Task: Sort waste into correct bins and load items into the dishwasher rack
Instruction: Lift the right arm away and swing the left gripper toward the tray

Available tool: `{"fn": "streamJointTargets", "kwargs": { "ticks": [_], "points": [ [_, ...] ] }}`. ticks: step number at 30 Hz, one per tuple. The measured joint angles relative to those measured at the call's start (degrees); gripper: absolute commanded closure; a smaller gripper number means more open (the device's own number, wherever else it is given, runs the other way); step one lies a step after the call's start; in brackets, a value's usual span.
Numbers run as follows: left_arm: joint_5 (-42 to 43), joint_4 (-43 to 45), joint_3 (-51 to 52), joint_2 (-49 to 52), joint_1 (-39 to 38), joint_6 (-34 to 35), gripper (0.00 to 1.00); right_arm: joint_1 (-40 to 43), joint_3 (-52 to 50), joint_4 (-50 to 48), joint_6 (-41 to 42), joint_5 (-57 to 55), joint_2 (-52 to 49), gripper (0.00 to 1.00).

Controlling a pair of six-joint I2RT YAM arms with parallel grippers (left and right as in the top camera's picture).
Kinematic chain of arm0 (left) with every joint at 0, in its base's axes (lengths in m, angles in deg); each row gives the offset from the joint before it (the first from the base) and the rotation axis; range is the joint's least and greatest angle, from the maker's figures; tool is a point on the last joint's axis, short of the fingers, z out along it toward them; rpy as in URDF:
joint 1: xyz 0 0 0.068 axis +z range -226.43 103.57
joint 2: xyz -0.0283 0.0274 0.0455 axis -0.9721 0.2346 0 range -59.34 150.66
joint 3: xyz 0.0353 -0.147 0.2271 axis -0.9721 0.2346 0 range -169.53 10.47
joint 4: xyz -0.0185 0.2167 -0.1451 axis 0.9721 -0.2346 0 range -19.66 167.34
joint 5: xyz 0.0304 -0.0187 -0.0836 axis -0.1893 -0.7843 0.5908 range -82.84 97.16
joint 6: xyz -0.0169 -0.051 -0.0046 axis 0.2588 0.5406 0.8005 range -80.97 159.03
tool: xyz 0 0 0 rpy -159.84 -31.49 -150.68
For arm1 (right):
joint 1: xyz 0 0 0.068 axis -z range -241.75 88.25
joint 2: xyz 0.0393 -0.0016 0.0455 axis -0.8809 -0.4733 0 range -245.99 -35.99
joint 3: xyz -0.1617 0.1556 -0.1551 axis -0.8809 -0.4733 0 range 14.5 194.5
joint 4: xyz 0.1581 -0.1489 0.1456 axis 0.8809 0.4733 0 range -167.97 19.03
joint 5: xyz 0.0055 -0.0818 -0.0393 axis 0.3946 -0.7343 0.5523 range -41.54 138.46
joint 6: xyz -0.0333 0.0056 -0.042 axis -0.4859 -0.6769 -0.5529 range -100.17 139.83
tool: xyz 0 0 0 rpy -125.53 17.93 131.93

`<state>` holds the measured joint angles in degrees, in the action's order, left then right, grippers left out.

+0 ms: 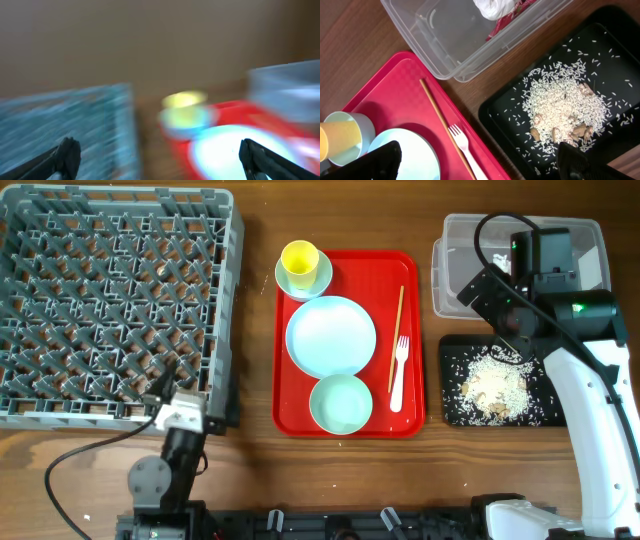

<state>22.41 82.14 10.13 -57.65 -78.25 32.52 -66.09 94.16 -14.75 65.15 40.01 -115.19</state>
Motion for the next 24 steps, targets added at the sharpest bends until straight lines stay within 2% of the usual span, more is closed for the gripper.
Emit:
{"fn": "streamJointTargets", "kwargs": {
  "ticks": [2, 4, 5, 8, 10, 12, 15, 21, 23, 24],
  "points": [
    [13.8, 2.5, 0.0, 0.0, 0.0, 1.8, 0.0, 0.0, 0.0, -0.1, 0.0, 0.0, 0.0, 0.0],
    [24.0, 6.1, 0.0, 0.0, 0.0, 3.5, 0.0, 0.0, 0.0, -0.1, 0.0, 0.0, 0.0, 0.0],
    [27.9, 10.5, 0.0, 0.2, 0.0, 5.8, 0.0, 0.0, 0.0, -0.1, 0.0, 0.0, 0.0, 0.0],
    [34.6, 25.9, -0.1, 0.2, 0.0, 17.0, 0.0, 0.0, 0.0, -0.2, 0.0, 0.0, 0.0, 0.0],
    [35.5, 25.9, -1.5, 0.2, 0.0, 23.8, 0.0, 0.0, 0.0, -0.1, 0.0, 0.0, 0.0, 0.0],
    [36.0, 17.2, -5.6, 1.2, 0.0, 28.0, 0.0, 0.0, 0.0, -0.2, 0.0, 0.0, 0.0, 0.0],
    [36.3, 1.3, -17.1, 8.9, 0.0, 29.0, 0.0, 0.0, 0.0, -0.3, 0.0, 0.0, 0.0, 0.0],
    [35.5, -35.2, -44.9, 35.9, -0.8, 19.2, 0.0, 0.0, 0.0, -0.3, 0.0, 0.0, 0.0, 0.0],
    [32.0, -48.4, -53.8, 46.5, -3.5, 15.7, 0.0, 0.0, 0.0, -0.2, 0.0, 0.0, 0.0, 0.0],
    [29.7, -51.9, -57.2, 51.2, -5.7, 14.4, 0.0, 0.0, 0.0, -0.2, 0.0, 0.0, 0.0, 0.0]
  ]
}}
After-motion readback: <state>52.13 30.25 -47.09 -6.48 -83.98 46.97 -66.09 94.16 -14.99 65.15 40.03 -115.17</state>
